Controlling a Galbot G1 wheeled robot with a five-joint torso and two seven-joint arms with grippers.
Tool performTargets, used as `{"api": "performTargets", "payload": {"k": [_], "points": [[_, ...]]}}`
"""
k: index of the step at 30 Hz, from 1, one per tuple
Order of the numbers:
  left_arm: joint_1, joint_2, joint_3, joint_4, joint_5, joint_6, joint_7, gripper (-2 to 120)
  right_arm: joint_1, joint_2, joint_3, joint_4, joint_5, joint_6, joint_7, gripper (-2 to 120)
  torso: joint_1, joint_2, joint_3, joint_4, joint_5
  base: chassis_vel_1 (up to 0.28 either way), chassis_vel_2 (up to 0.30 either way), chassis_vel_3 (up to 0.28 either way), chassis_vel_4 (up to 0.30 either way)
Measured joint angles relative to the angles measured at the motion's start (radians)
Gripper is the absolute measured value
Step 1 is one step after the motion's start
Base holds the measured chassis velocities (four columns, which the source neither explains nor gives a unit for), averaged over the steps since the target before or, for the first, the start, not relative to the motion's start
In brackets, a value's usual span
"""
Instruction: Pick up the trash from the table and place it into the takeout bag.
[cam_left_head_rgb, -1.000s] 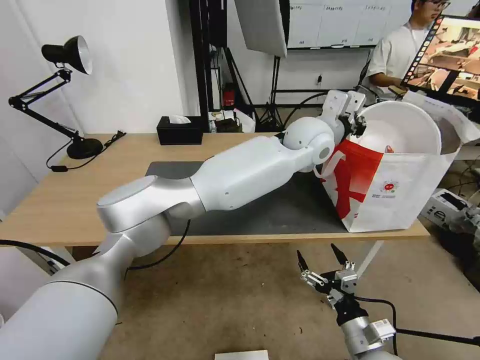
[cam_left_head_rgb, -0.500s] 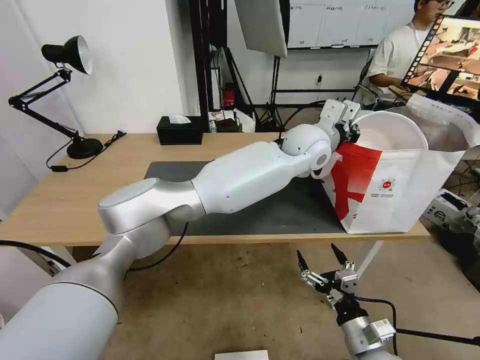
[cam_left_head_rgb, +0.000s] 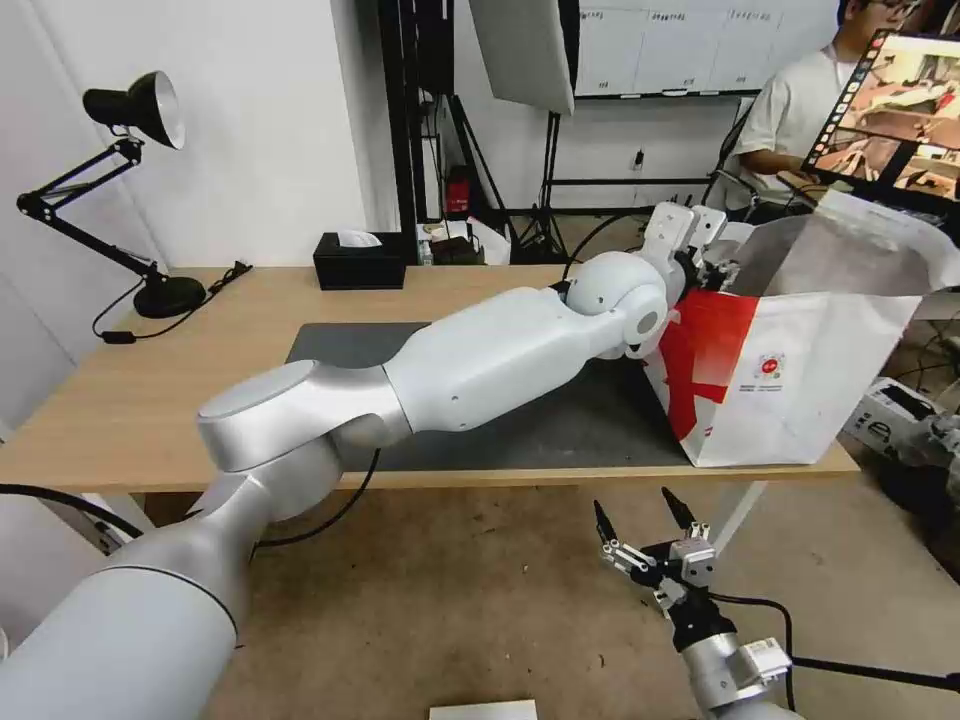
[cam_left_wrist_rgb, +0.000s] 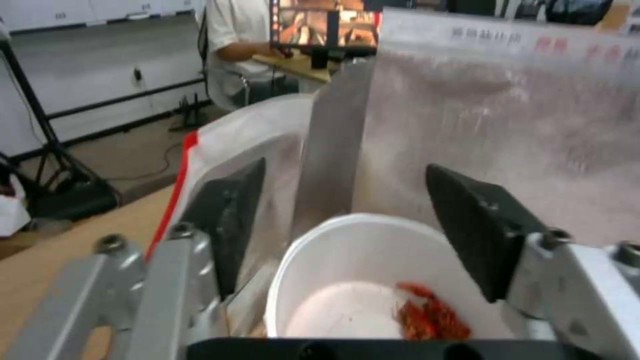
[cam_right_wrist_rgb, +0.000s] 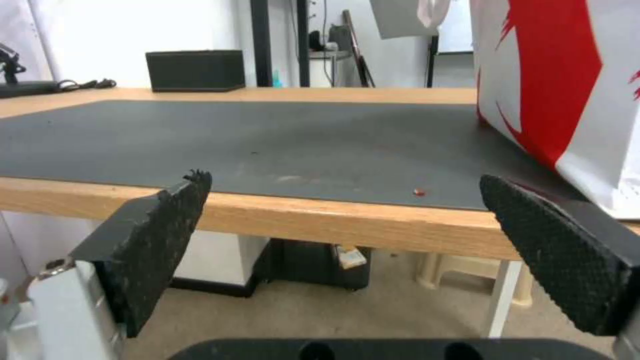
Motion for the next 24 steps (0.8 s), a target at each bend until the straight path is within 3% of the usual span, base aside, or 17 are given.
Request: {"api": "performTargets", "payload": {"k": [6,10,12,15,16,17,20,21,24], "points": [[-0.012,0.035,-0.024,-0.045,-0.003,-0.042,-0.019,91,0.000,0.000,0.000,0.000,0.000,0.000,0.000,100,0.000,0.000,0.000,-0.0002,0.0000,0.000,0.000,0.000,0.000],[-0.015,0.158,-0.041,-0.165,0.012,-0.067,-0.071,99,0.000,0.000,0.000,0.000,0.000,0.000,0.000,100,0.000,0.000,0.000,-0.0004,-0.0001,0.000,0.000,0.000,0.000],[-0.013,0.176,-0.043,-0.179,0.017,-0.070,-0.077,100,0.000,0.000,0.000,0.000,0.000,0.000,0.000,100,0.000,0.000,0.000,-0.0003,-0.0001,0.000,0.000,0.000,0.000],[0.047,0.374,-0.067,-0.354,0.070,-0.138,-0.124,100,0.000,0.000,0.000,0.000,0.000,0.000,0.000,100,0.000,0.000,0.000,0.0005,-0.0006,0.000,0.000,0.000,0.000],[0.047,0.374,-0.067,-0.354,0.070,-0.138,-0.124,100,0.000,0.000,0.000,0.000,0.000,0.000,0.000,100,0.000,0.000,0.000,0.0005,-0.0006,0.000,0.000,0.000,0.000],[0.077,0.432,-0.083,-0.404,0.088,-0.157,-0.128,100,0.000,0.000,0.000,0.000,0.000,0.000,0.000,100,0.000,0.000,0.000,0.0005,-0.0009,0.000,0.000,0.000,0.000],[0.187,0.602,-0.159,-0.530,0.127,-0.182,-0.085,100,0.000,0.000,0.000,0.000,0.000,0.000,0.000,100,0.000,0.000,0.000,-0.0001,-0.0006,0.000,0.000,0.000,0.000],[0.187,0.602,-0.159,-0.530,0.127,-0.182,-0.085,100,0.000,0.000,0.000,0.000,0.000,0.000,0.000,100,0.000,0.000,0.000,-0.0001,-0.0006,0.000,0.000,0.000,0.000],[0.323,0.725,-0.279,-0.627,0.159,-0.195,-0.060,100,0.000,0.000,0.000,0.000,0.000,0.000,0.000,100,0.000,0.000,0.000,0.0007,-0.0012,0.000,0.000,0.000,0.000]]}}
